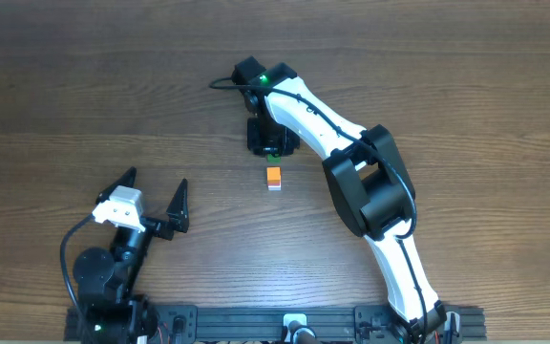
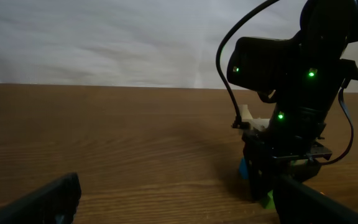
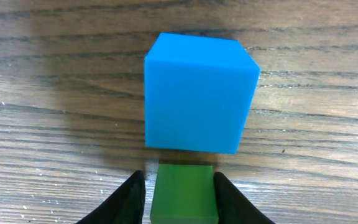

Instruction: Stack Cubes

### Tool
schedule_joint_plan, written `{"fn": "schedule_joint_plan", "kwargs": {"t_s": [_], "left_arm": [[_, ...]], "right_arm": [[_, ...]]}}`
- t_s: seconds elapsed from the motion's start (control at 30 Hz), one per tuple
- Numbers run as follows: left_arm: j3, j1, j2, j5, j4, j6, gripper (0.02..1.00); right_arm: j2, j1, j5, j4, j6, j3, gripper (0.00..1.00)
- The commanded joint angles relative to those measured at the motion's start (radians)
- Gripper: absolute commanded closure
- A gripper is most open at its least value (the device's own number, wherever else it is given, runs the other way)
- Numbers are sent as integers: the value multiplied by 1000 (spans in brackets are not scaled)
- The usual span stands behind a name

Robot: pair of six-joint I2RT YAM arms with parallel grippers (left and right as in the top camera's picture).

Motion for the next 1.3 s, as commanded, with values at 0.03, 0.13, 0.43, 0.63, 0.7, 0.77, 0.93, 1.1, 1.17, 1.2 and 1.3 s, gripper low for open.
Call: {"fn": "schedule_joint_plan", "kwargs": {"t_s": [0.03,0.13,0.43,0.63,0.7,0.77,0.93,1.1,1.17,1.2,1.3], "left_arm": [[-10,-5,-9,13,6,15,20],[-10,-5,-9,13,6,15,20],[-10,-5,-9,13,6,14,20],[-10,-5,-9,13,7,14,20],[-10,-5,-9,13,6,14,20],[-10,-5,-9,13,6,14,20],[-10,-5,-9,13,6,15,20],[-10,-5,-9,13,6,15,20],[-10,-5,-9,13,6,14,20],[-10,-5,-9,13,6,15,20],[-10,-5,-9,13,6,14,20]], "right_arm": [[7,-4,-8,3,-4,-8,680],[7,-3,-8,3,-4,-8,720],[7,1,-1,3,-4,-7,814],[-26,3,21,2,-3,-7,851],[-49,3,26,2,-3,-7,862],[-76,3,30,-1,-3,-7,893],[-164,3,71,-19,-3,-7,991],[-272,3,105,-32,-8,-7,989],[-314,5,108,-42,-11,-7,989],[-332,8,115,-53,-11,-7,991],[-364,23,133,-106,2,-7,989]]}}
